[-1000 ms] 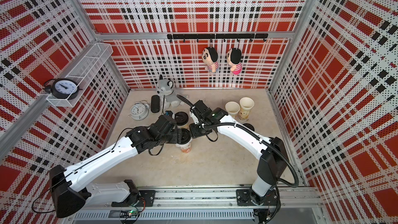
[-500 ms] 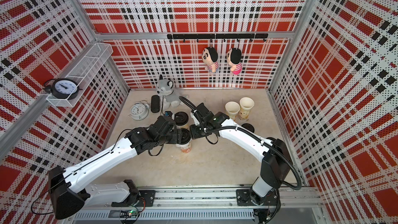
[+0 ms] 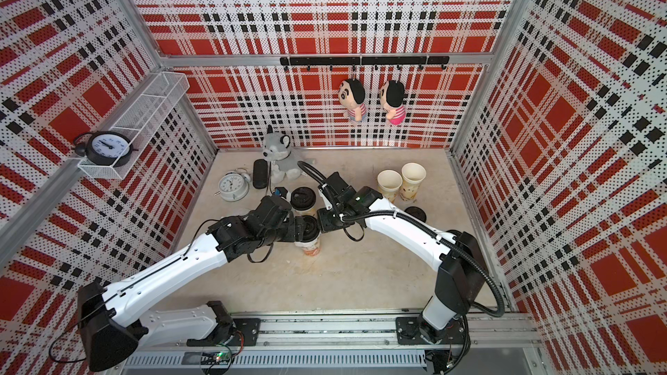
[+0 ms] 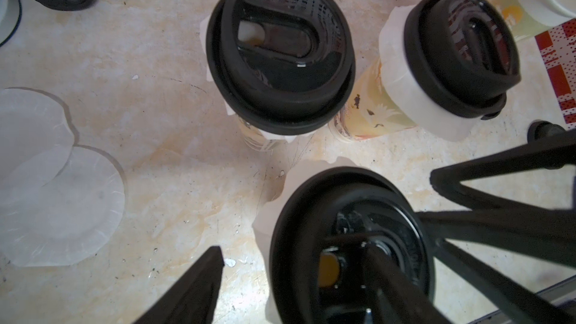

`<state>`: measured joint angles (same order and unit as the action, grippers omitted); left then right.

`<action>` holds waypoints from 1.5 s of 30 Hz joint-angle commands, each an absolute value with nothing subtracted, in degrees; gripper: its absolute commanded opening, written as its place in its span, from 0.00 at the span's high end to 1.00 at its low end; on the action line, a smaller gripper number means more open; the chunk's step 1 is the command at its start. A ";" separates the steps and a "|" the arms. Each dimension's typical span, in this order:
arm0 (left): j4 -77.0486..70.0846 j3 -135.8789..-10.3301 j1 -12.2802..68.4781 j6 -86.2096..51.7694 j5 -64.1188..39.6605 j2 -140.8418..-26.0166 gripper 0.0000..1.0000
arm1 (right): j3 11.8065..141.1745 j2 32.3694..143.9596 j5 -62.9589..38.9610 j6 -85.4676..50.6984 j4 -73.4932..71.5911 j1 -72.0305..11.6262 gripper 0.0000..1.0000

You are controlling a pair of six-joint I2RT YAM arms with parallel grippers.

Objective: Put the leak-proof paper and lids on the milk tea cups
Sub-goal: Secure the cup lid on the cup.

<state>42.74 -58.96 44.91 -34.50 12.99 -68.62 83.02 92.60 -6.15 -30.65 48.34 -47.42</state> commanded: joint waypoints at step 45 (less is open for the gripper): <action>47.13 -64.18 44.39 -33.38 10.39 -66.21 0.31 | 85.55 97.76 -6.61 -30.59 51.59 -49.57 0.51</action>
<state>45.89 -62.46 44.23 -33.15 10.87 -68.47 87.81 96.84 -9.43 -30.52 47.86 -49.10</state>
